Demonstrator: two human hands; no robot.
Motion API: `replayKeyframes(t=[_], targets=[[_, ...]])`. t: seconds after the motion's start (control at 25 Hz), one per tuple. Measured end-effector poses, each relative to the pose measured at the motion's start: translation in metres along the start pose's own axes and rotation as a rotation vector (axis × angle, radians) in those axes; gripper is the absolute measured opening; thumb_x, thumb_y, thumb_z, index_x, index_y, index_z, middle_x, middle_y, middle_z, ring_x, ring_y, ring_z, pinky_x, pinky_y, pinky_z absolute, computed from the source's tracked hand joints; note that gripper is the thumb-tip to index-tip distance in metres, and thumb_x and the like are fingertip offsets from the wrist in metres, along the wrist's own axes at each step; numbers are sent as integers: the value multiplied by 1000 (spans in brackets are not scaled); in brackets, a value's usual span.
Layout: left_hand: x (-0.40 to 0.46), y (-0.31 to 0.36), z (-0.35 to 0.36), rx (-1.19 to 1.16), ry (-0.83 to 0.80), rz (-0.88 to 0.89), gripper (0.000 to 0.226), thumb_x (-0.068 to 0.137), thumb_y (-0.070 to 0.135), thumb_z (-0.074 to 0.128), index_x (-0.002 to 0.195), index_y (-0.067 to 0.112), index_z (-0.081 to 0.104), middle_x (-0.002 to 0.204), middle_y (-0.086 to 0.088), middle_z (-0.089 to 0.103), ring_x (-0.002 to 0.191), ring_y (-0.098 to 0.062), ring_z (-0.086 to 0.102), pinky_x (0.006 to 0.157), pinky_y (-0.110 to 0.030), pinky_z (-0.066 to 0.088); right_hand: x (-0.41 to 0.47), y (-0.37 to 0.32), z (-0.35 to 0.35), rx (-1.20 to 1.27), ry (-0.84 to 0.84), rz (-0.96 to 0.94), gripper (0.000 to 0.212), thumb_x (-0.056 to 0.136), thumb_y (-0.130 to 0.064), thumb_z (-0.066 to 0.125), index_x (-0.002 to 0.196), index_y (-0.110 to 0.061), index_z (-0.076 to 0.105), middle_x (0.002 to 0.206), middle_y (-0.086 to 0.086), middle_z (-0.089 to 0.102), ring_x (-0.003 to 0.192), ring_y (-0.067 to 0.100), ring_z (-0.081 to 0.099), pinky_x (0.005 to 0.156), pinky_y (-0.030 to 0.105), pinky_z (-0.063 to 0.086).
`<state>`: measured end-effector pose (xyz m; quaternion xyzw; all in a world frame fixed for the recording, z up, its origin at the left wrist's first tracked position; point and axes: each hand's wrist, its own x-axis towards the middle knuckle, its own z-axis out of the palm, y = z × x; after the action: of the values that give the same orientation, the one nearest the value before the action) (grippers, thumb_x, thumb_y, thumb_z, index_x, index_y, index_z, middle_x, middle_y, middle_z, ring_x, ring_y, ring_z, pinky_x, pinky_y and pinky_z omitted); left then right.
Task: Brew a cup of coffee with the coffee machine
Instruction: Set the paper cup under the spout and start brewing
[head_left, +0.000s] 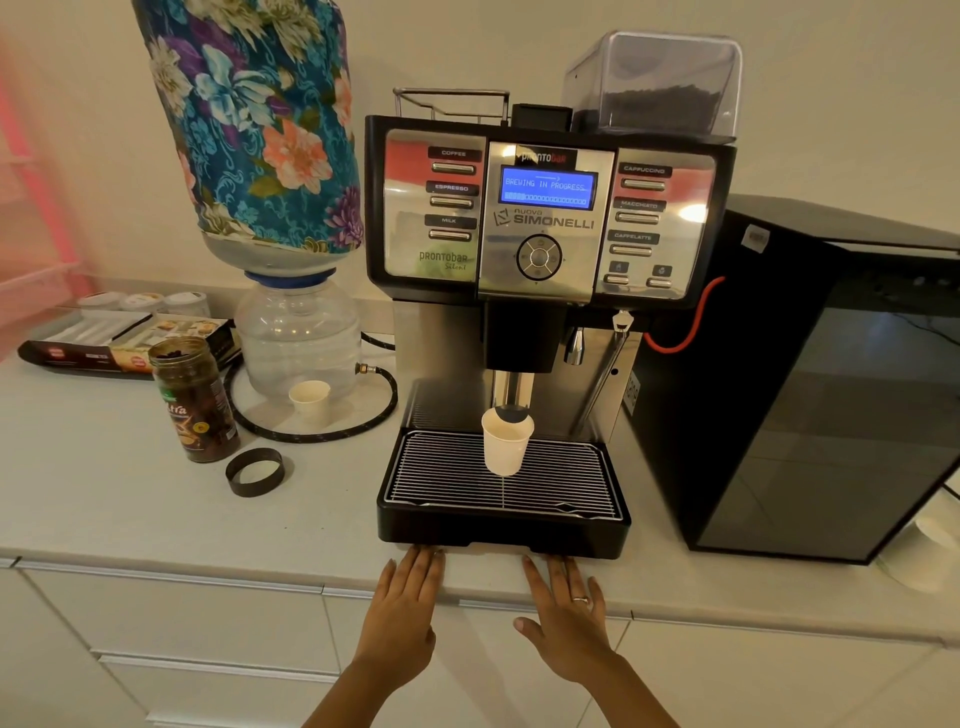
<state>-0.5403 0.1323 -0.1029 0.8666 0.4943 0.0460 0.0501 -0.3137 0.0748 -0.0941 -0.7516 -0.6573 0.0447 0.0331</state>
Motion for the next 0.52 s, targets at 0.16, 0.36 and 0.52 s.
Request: replayKeyframes(t=[0.16, 0.36, 0.52], targets=[[0, -1, 1, 10, -6, 4, 110, 39, 29, 88, 137, 12, 40, 136, -8, 55, 125, -29, 52, 111, -38, 4, 1, 1, 3, -2, -11, 10, 101, 45, -71, 74, 131, -28, 44, 121, 7, 65, 106, 28, 65, 78, 49, 50], [-1, -1, 1, 7, -8, 6, 109, 40, 28, 87, 137, 12, 41, 137, -8, 54, 125, -29, 52, 111, -38, 3, 2, 2, 5, 15, 13, 4, 101, 46, -70, 75, 132, -28, 43, 122, 7, 65, 107, 29, 64, 79, 50, 50], [-1, -1, 1, 9, -1, 14, 108, 41, 28, 87, 137, 12, 41, 137, -8, 54, 125, -29, 51, 111, -38, 3, 2, 2, 3, 17, 20, 6, 102, 46, -71, 74, 133, -27, 42, 120, 7, 66, 106, 28, 64, 79, 48, 50]])
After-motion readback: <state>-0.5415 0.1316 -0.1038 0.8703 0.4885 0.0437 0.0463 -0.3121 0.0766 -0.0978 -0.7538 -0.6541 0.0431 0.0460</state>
